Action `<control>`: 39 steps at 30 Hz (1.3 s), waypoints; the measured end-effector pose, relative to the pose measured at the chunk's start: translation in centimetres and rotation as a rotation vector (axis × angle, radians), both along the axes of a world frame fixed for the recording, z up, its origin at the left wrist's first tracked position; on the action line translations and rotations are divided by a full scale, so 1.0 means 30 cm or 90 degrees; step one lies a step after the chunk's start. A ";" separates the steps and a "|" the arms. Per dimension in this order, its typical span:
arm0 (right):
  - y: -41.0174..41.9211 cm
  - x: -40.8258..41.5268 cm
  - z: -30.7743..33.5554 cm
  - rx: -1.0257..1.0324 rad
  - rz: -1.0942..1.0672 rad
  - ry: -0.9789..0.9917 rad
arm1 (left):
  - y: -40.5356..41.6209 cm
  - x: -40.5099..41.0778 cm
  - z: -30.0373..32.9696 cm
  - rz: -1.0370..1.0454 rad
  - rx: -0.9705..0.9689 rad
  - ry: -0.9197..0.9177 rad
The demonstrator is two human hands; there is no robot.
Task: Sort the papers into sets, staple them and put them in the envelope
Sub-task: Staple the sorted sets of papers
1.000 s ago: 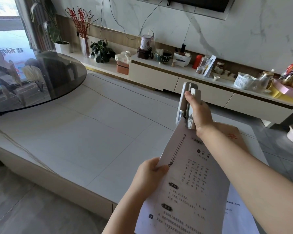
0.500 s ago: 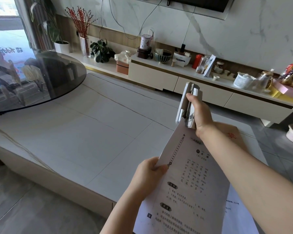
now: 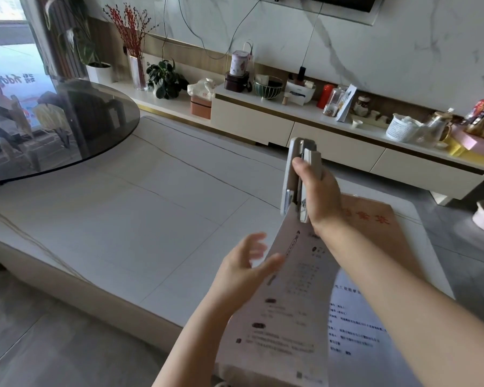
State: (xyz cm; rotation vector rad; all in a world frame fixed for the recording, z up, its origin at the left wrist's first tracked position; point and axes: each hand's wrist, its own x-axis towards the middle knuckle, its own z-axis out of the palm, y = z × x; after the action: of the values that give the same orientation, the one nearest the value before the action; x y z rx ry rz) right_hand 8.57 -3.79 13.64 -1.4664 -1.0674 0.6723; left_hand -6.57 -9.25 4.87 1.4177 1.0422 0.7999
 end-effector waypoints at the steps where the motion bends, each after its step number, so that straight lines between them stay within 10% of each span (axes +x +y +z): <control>1: -0.015 -0.014 -0.016 -0.001 -0.004 -0.017 | -0.001 0.010 0.016 0.031 0.045 -0.020; 21: -0.047 -0.099 -0.112 -0.038 -0.002 -0.038 | 0.022 0.052 0.037 0.120 0.178 -0.118; 39: -0.029 -0.059 -0.104 -0.191 -0.064 0.101 | 0.003 0.017 -0.005 0.019 0.097 0.117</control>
State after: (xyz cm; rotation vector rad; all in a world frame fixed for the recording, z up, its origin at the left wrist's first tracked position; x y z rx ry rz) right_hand 6.82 -4.65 10.52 -1.6793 -0.7896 0.8899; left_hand -6.06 -9.15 4.72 1.6318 1.1642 0.7958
